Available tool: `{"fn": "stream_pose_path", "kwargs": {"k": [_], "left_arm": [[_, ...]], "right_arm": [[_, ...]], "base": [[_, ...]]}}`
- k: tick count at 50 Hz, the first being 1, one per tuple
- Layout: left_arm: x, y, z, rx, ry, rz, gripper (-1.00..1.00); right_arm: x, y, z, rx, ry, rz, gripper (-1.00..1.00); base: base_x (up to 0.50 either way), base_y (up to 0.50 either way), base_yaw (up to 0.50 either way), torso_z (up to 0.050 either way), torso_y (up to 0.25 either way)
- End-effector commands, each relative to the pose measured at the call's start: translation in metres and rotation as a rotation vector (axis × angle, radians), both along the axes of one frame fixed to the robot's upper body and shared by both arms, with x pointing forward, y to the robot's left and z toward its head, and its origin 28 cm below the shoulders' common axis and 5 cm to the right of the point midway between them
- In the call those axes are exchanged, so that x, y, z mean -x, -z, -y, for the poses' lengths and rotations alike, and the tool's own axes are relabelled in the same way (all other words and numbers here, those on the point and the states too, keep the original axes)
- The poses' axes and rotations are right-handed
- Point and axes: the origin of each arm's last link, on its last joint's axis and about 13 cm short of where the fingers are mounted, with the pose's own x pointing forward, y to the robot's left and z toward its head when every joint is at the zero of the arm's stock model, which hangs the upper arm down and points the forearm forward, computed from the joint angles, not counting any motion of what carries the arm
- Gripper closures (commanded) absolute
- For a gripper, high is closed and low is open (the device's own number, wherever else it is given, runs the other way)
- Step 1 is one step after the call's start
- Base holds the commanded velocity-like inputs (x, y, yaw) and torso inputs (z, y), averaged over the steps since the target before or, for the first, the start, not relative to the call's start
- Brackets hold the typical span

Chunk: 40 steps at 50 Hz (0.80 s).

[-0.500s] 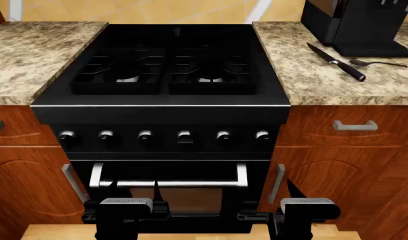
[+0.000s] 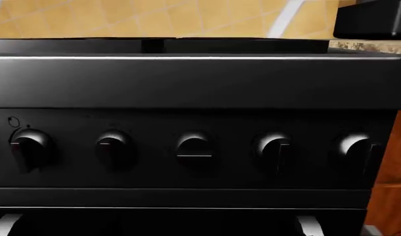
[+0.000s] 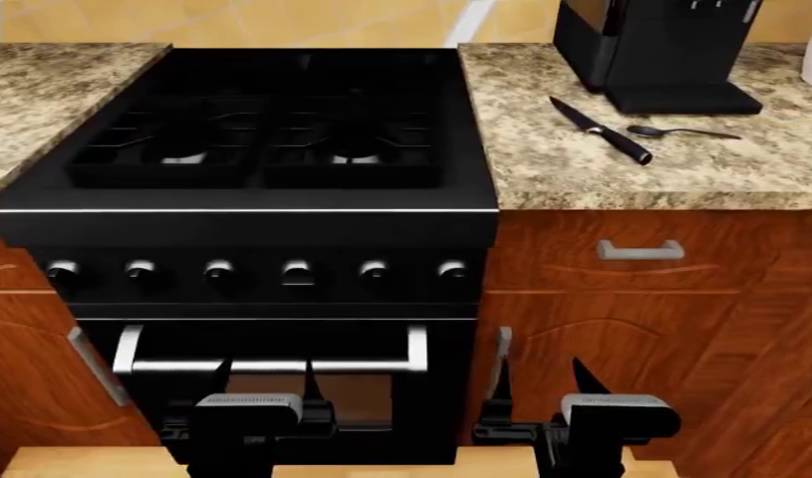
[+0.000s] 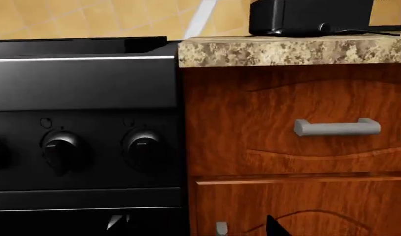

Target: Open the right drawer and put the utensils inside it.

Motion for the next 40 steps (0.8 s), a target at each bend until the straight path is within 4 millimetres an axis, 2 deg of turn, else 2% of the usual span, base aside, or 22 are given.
{"fn": "stream_pose_path", "kwargs": {"k": [1, 4, 8, 13, 19, 26, 32, 36, 40], "left_arm": [[0.000, 0.000, 0.000, -0.003, -0.018, 0.003, -1.00], [0.002, -0.004, 0.000, -0.019, -0.027, 0.019, -1.00], [0.006, -0.020, -0.004, -0.028, -0.052, 0.070, -1.00], [0.031, -0.084, -0.027, -0.029, -0.169, 0.270, -1.00], [0.067, -0.121, -0.044, -0.039, -0.247, 0.400, -1.00], [0.095, -0.139, -0.061, -0.101, -0.334, 0.468, -1.00], [0.122, -0.150, -0.077, -0.113, -0.425, 0.518, -1.00], [0.127, -0.150, -0.080, -0.116, -0.449, 0.525, -1.00], [0.128, -0.151, -0.080, -0.119, -0.457, 0.528, -1.00]], "right_arm": [[0.000, 0.001, 0.000, -0.003, 0.004, -0.004, -1.00], [-0.001, 0.001, 0.000, -0.002, 0.005, -0.005, -1.00], [-0.001, 0.001, 0.000, -0.002, 0.005, -0.005, -1.00], [-0.001, 0.001, 0.000, -0.002, 0.007, -0.006, -1.00], [0.000, 0.001, 0.000, -0.003, 0.008, -0.005, -1.00], [0.000, 0.000, 0.000, -0.001, 0.007, -0.007, -1.00], [-0.001, 0.000, 0.000, -0.014, 0.011, -0.020, -1.00], [-0.005, -0.002, -0.001, -0.150, -0.007, -0.094, -1.00], [-0.005, -0.007, 0.001, -0.422, -0.129, -0.118, -1.00]], "base": [[0.00, -0.50, 0.00, 0.000, 0.000], [0.00, -0.50, 0.00, 0.000, 0.000], [0.00, -0.50, 0.00, 0.000, 0.000], [0.00, -0.50, 0.00, 0.000, 0.000], [0.00, -0.50, 0.00, 0.000, 0.000], [0.00, -0.49, 0.00, 0.000, 0.000], [0.00, -0.03, 0.00, 0.000, 0.000], [0.00, 0.00, 0.00, 0.000, 0.000], [0.00, 0.00, 0.00, 0.000, 0.000]]}}
